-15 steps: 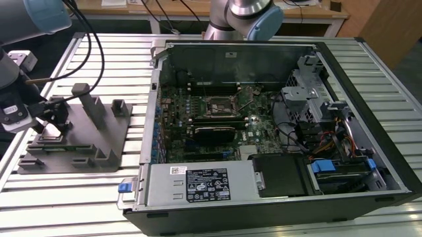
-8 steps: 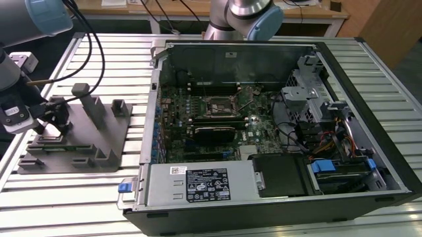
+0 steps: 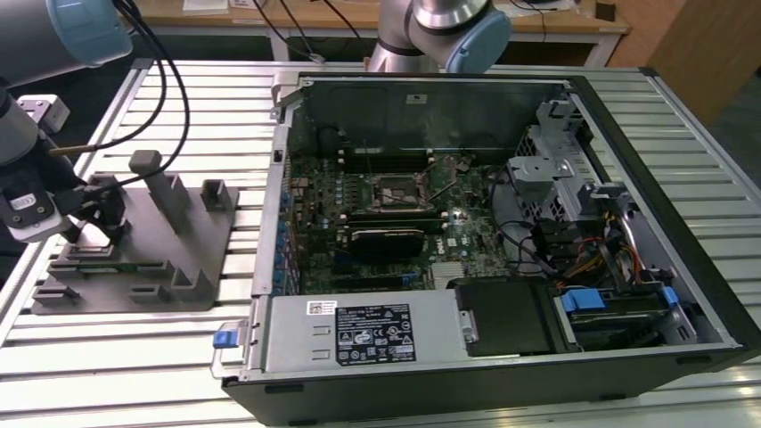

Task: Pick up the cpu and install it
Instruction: 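Pick up the cpu and move it towards the insertion slot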

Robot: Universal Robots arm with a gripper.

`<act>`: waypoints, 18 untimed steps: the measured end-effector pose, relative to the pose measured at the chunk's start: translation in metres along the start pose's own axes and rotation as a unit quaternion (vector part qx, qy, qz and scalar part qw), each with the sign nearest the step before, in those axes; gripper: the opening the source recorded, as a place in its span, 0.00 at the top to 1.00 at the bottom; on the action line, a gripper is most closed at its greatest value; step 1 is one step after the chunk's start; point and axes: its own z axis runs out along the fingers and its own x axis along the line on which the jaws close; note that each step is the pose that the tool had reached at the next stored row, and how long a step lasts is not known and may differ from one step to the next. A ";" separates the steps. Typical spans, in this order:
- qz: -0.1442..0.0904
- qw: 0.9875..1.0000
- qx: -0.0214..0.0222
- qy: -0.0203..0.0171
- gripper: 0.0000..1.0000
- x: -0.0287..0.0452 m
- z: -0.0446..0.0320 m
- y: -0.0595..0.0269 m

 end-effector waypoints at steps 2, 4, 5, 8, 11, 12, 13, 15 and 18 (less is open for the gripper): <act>0.000 1.000 -0.002 0.001 0.41 0.0001 0.0001 0.0001; 0.000 1.000 -0.002 0.001 0.41 0.0001 0.0011 0.0000; 0.000 1.000 -0.002 0.002 0.41 0.0001 0.0016 0.0000; 0.000 1.000 -0.002 0.002 0.41 0.0001 0.0020 -0.0001; 0.000 1.000 -0.002 0.002 0.41 0.0001 0.0021 -0.0001; 0.000 1.000 -0.002 0.002 0.41 0.0001 0.0021 0.0000; 0.000 1.000 -0.002 0.002 0.43 0.0001 0.0021 -0.0001; 0.000 1.000 -0.002 0.002 0.45 0.0001 0.0021 -0.0001; 0.000 1.000 -0.002 0.002 0.45 0.0001 0.0021 -0.0001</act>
